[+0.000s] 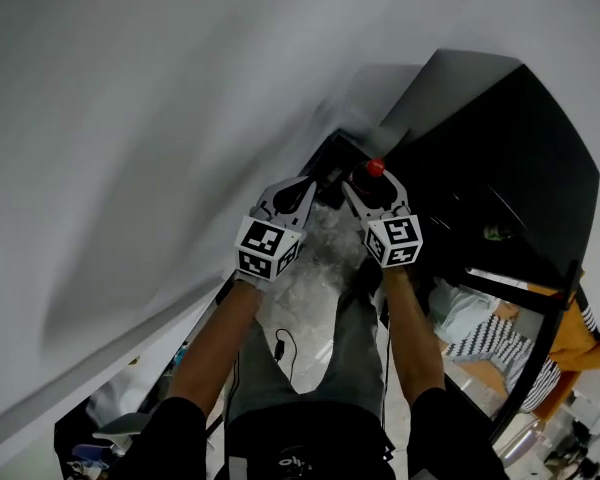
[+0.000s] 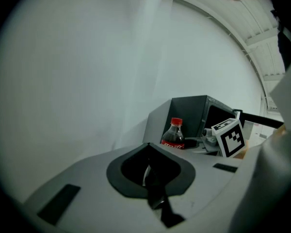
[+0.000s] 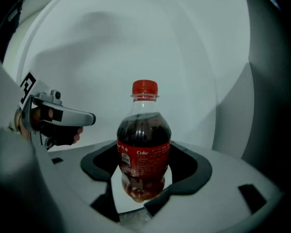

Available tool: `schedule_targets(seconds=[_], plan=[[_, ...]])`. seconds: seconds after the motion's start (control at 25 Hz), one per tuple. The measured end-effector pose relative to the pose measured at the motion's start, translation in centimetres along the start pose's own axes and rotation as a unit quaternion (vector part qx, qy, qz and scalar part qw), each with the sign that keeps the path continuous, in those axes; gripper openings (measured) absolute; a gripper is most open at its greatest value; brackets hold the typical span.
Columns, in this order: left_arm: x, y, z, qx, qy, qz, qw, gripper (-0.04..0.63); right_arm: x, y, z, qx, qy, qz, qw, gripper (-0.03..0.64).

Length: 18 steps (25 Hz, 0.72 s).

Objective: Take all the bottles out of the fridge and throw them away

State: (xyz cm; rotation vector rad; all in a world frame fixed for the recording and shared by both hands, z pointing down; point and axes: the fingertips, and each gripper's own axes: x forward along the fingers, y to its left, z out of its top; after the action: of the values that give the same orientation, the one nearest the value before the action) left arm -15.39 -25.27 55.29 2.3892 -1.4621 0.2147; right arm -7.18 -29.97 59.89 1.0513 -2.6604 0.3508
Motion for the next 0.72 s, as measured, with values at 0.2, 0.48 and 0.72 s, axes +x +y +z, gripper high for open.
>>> schedule_targets(seconds=[0.2, 0.48, 0.72], plan=[[2.3, 1.2, -6.4, 0.004, 0.016, -0.022, 0.9996, 0.002, 2.4, -0.8, -6.9, 0.009, 0.009, -0.011, 1.0, 0.31], [2.7, 1.8, -16.7, -0.01, 0.052, -0.041, 0.9978, 0.002, 3.0, -0.4, -17.3, 0.035, 0.034, -0.029, 0.998, 0.31], [3.0, 2.3, -22.8, -0.021, 0.072, -0.044, 0.9962, 0.002, 3.8, -1.0, -24.2, 0.059, 0.056, -0.041, 0.996, 0.31]])
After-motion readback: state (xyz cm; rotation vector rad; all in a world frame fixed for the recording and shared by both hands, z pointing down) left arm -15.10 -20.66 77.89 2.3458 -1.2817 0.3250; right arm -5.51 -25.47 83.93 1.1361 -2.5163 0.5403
